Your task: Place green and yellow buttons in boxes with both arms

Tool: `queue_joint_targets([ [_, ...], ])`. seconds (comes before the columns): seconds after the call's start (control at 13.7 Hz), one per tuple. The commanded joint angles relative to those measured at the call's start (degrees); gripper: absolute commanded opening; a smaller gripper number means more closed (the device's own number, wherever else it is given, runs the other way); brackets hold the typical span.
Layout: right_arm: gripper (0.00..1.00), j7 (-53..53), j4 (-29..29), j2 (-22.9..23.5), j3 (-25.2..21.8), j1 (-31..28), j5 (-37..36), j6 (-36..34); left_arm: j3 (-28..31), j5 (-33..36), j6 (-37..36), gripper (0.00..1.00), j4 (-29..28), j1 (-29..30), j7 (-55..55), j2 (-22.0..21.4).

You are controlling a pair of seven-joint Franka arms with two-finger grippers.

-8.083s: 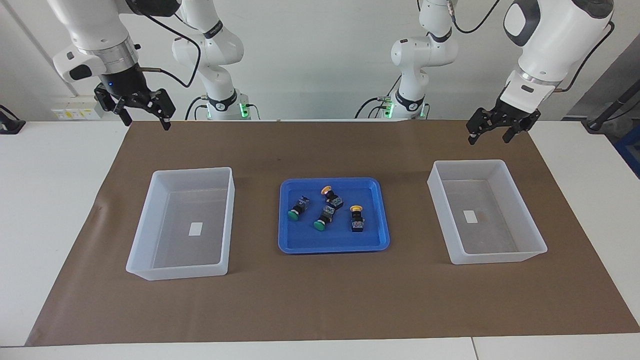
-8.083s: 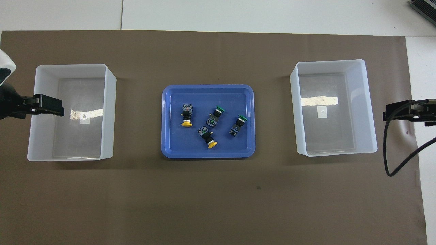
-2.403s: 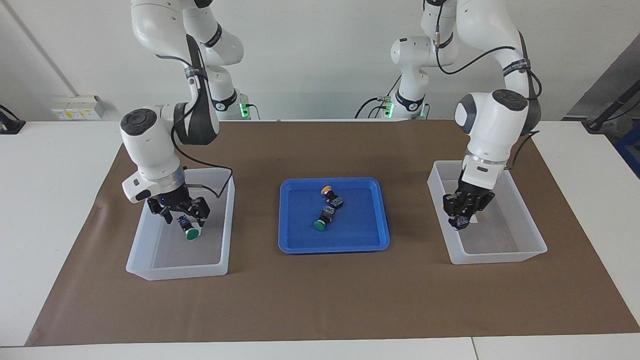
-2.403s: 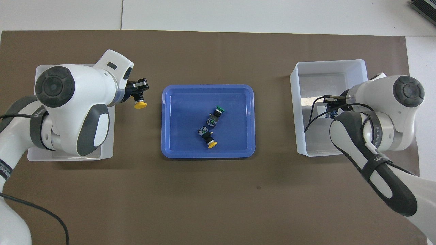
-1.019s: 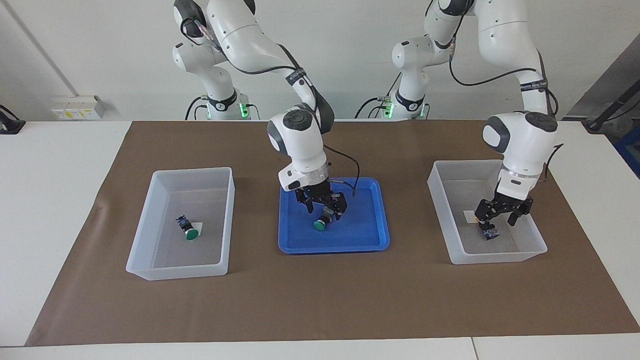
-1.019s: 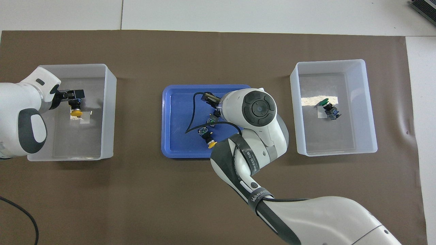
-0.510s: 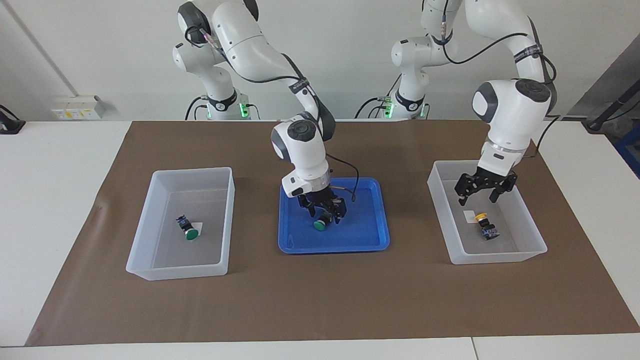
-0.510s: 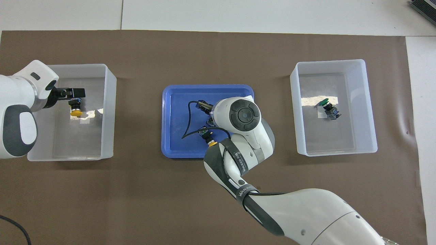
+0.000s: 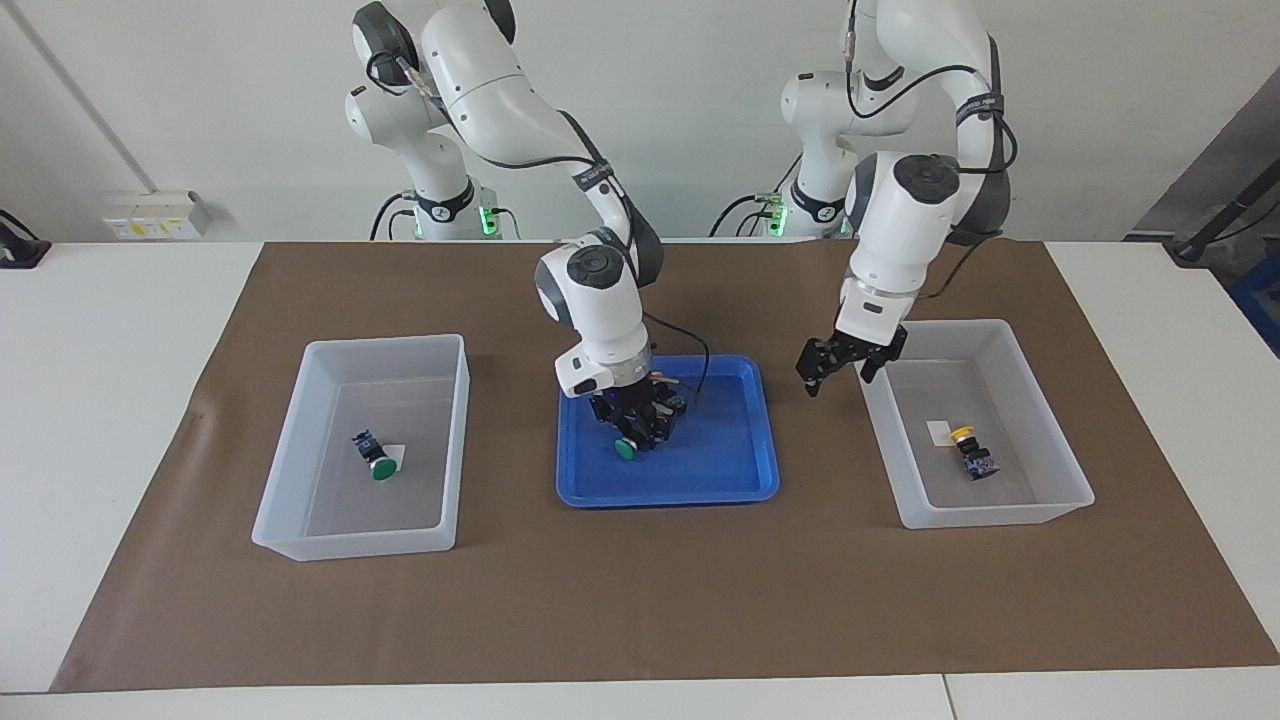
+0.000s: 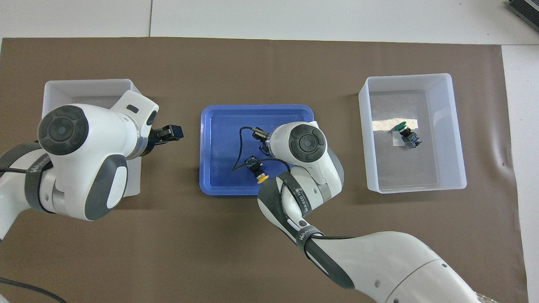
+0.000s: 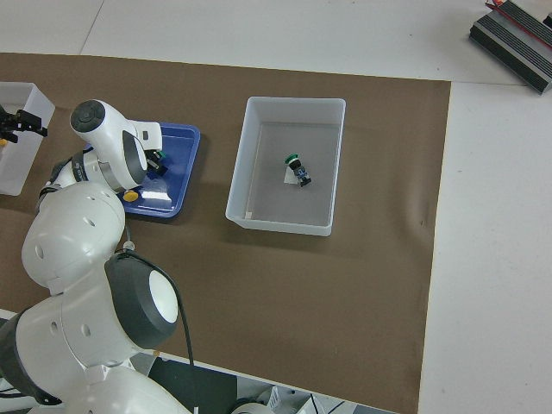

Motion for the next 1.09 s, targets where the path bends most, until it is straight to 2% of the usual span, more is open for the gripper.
queue_joint_targets([
  [0.0,0.00,-3.45,-0.67,-9.37,0.47,-5.03,0.66,-10.59,0.95,0.93,1.21,1.00,-3.12,-4.20,-6.09,-2.36],
  [0.22,0.00,-9.87,-0.67,-15.10,0.38,-9.70,0.66,-17.29,0.95,0.93,3.13,1.00,-3.03,-9.03,-15.49,-1.13],
  [0.44,0.00,-21.19,-0.75,-18.18,0.12,-16.27,0.04,-22.13,1.13,0.93,4.89,1.00,0.29,-13.61,-23.41,5.00],
  [0.58,0.00,-33.22,-1.45,-19.15,0.21,-21.29,0.13,-25.29,1.21,1.02,5.25,1.00,2.85,-15.72,-26.67,8.35],
  [0.73,0.00,-42.64,-6.18,-20.73,0.21,-25.43,0.57,-24.70,1.30,2.15,5.52,1.00,10.72,-18.53,-31.75,16.93],
  [0.87,0.00,-46.70,-11.01,-22.05,0.20,-28.06,0.66,-23.13,1.13,4.87,6.74,1.00,11.74,-18.98,-34.15,18.56],
  [1.02,0.00,-49.79,-16.20,-22.15,0.21,-29.48,0.92,-17.17,1.04,4.97,9.20,1.00,9.90,-19.51,-34.07,18.56],
])
